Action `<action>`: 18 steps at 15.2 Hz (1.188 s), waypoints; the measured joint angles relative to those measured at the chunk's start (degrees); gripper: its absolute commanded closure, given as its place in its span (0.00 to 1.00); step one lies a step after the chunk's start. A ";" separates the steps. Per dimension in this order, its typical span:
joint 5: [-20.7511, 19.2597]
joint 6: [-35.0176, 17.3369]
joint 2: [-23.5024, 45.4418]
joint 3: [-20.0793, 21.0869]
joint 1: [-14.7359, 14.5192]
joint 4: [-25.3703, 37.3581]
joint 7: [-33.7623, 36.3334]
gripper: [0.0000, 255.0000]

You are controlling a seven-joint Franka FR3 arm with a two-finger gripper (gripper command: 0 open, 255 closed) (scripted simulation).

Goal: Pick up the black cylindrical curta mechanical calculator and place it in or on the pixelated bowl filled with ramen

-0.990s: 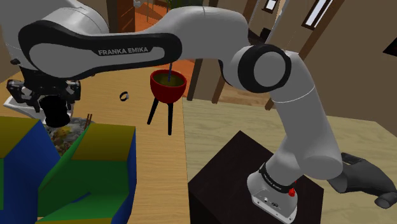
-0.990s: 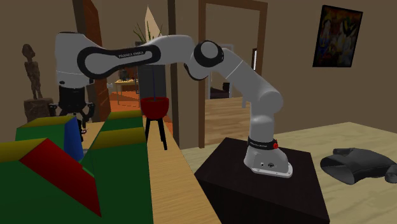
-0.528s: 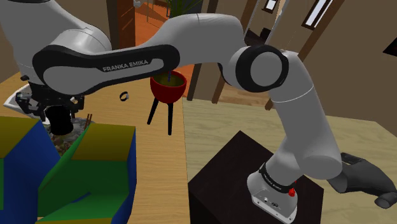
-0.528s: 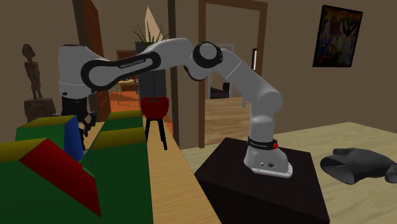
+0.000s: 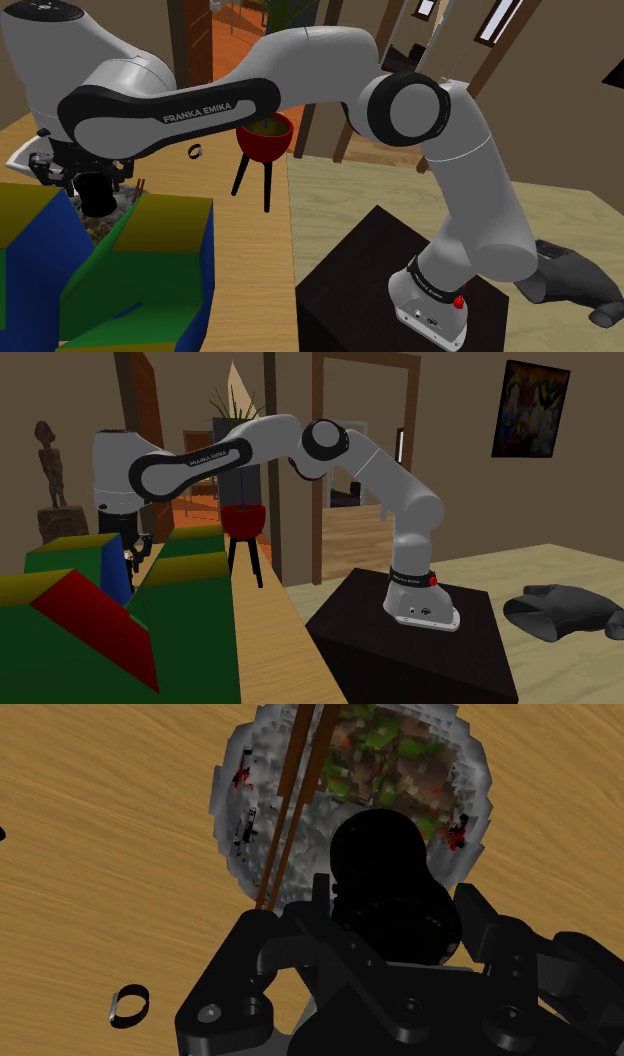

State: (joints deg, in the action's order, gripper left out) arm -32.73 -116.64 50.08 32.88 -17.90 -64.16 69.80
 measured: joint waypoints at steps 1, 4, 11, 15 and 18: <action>0.00 0.00 0.01 0.00 -0.01 0.01 0.00 0.00; 0.00 0.00 0.01 0.00 -0.02 0.04 0.00 0.00; 1.14 2.78 -3.21 1.06 0.63 -0.30 -0.43 0.00; 1.46 3.95 -3.94 1.33 0.54 0.17 -0.57 0.00; 1.49 4.01 -4.02 1.35 0.57 0.13 -0.57 0.00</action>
